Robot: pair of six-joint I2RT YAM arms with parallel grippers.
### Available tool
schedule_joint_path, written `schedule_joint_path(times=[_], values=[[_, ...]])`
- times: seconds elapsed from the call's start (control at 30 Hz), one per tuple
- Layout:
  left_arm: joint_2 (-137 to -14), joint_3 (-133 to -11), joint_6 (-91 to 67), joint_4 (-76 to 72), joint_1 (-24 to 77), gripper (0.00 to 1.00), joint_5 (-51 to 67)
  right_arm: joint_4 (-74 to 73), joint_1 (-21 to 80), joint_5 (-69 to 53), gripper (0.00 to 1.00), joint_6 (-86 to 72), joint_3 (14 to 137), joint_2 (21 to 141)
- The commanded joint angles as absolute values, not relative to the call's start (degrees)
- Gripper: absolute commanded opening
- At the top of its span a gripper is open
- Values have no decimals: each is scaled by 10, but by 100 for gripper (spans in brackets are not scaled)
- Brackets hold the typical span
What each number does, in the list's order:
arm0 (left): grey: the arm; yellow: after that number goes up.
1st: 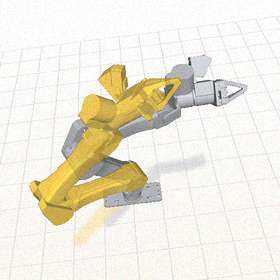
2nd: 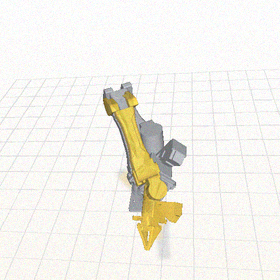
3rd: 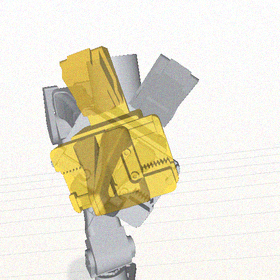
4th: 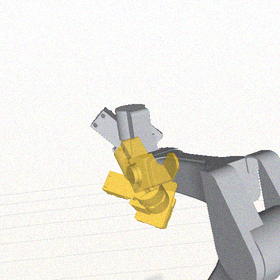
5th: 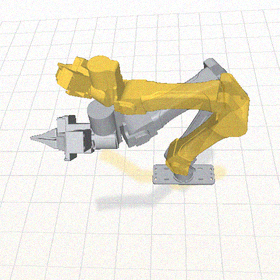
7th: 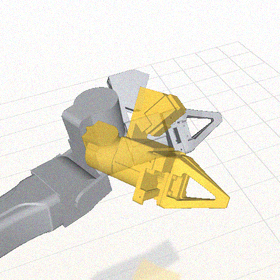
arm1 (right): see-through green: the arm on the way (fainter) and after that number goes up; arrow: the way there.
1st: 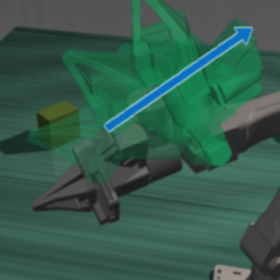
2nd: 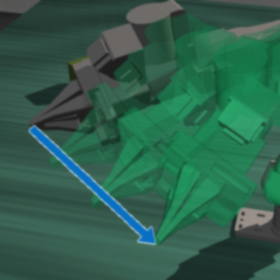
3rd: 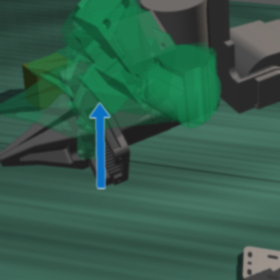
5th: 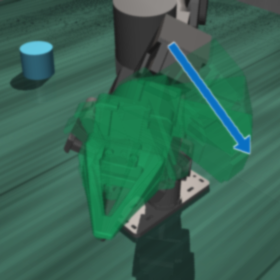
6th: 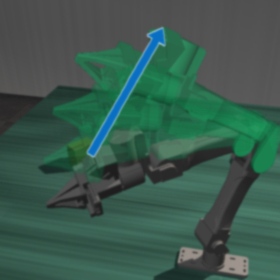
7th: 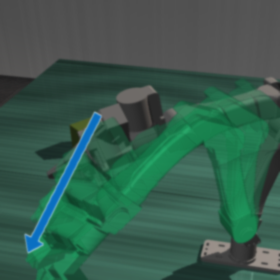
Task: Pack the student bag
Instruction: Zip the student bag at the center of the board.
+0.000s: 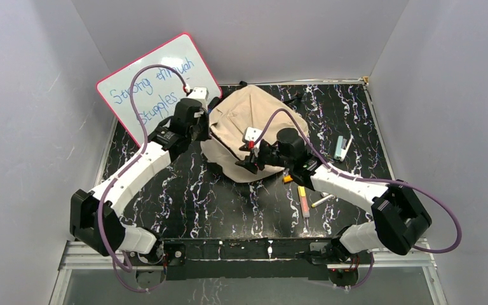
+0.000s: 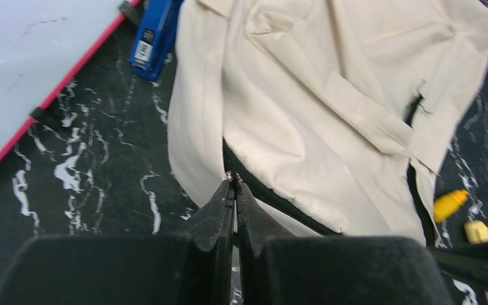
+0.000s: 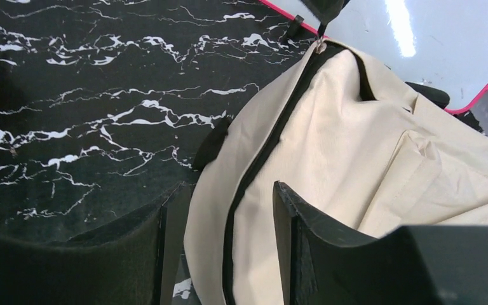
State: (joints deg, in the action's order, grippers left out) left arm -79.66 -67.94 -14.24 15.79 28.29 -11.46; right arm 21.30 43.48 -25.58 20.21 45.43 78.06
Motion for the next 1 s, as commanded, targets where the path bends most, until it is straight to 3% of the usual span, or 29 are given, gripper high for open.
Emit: schedule_joint_path(times=[0.0,0.17,0.53,0.8,0.97], values=[[-751,-676,-185,179,334,0,-106,260,440,-241,59,146,477,772],[-761,-676,-223,184,402,0,-109,231,442,-216,63,147,468,738],[-782,-674,-221,159,408,0,-156,248,442,-186,74,186,438,733],[-786,-677,-216,154,407,0,-162,273,443,-201,71,209,461,796],[-783,-670,-210,150,407,0,-170,282,445,-214,61,213,468,825]])
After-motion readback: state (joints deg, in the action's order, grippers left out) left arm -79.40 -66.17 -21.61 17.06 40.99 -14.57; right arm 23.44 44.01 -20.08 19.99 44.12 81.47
